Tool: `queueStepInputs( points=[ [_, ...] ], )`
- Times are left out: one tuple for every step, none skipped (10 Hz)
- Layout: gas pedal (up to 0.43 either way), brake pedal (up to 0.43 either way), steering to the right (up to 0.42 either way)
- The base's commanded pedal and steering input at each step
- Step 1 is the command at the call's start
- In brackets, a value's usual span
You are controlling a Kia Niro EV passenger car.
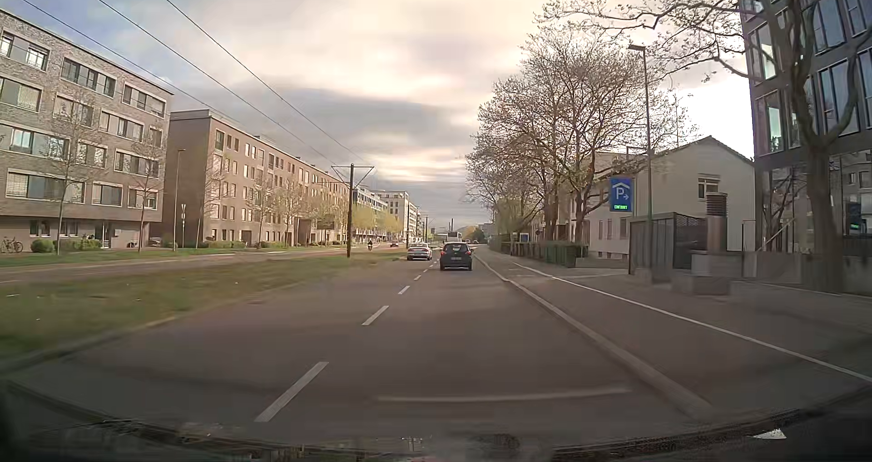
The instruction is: Follow the waypoints while adhering to traffic rules and regulations
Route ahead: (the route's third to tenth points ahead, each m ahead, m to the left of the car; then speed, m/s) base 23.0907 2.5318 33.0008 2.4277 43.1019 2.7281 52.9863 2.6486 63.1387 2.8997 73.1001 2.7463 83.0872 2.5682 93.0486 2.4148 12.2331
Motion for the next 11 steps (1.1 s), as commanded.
queueStepInputs(
  points=[
    [0.067, 0.0, 0.003],
    [0.067, 0.0, 0.003],
    [0.067, 0.0, 0.003],
    [0.067, 0.0, 0.003],
    [0.067, 0.0, 0.004],
    [0.067, 0.0, 0.004],
    [0.067, 0.0, 0.005],
    [0.067, 0.0, 0.004],
    [0.067, 0.0, 0.005],
    [0.067, 0.0, 0.005],
    [0.067, 0.0, 0.004]
  ],
)
